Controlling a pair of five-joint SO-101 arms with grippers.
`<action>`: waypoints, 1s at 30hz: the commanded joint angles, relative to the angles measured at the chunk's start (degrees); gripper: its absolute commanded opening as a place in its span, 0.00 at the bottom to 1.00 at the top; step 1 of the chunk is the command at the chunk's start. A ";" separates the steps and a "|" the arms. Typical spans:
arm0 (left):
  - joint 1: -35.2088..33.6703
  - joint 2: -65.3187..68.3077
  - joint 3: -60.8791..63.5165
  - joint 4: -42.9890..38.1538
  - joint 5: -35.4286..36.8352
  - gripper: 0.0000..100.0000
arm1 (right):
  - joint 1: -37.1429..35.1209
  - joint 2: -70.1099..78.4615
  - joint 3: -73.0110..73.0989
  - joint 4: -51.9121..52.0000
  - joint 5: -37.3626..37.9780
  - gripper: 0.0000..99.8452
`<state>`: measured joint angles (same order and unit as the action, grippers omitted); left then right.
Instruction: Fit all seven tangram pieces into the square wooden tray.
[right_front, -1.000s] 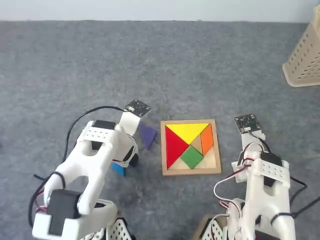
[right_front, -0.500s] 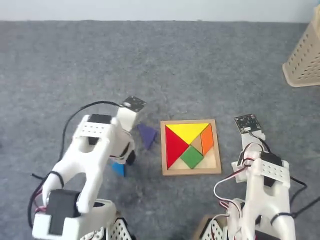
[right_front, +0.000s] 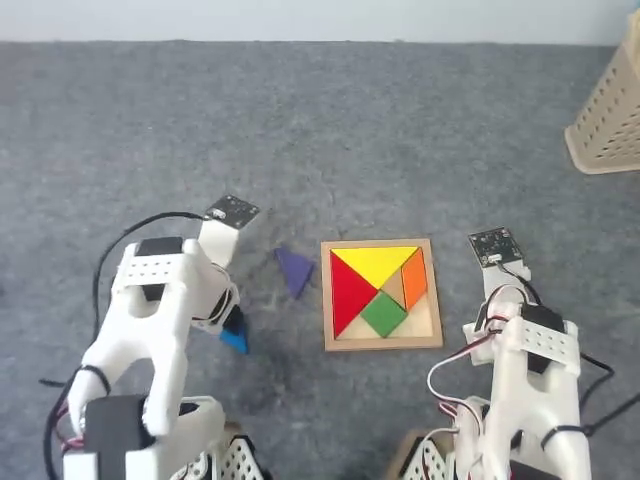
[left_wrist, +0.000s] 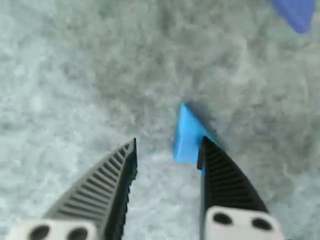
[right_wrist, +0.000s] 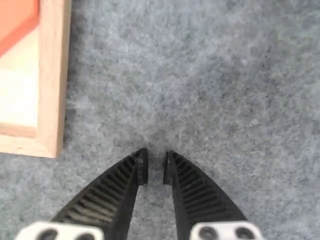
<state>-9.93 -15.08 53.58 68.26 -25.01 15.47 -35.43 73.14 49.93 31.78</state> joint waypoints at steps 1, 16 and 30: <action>0.70 -2.20 0.92 3.08 -0.53 0.20 | 1.01 -1.01 0.53 -1.10 -0.09 0.09; 5.36 -1.67 6.02 -3.16 -0.44 0.20 | 1.01 -1.01 0.53 -1.10 -0.09 0.09; 5.71 -1.76 0.92 -7.30 -0.44 0.12 | 1.01 -1.01 0.53 -1.10 -0.09 0.09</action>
<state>-4.31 -15.43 57.63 62.81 -25.19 15.47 -35.43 73.14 49.93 31.78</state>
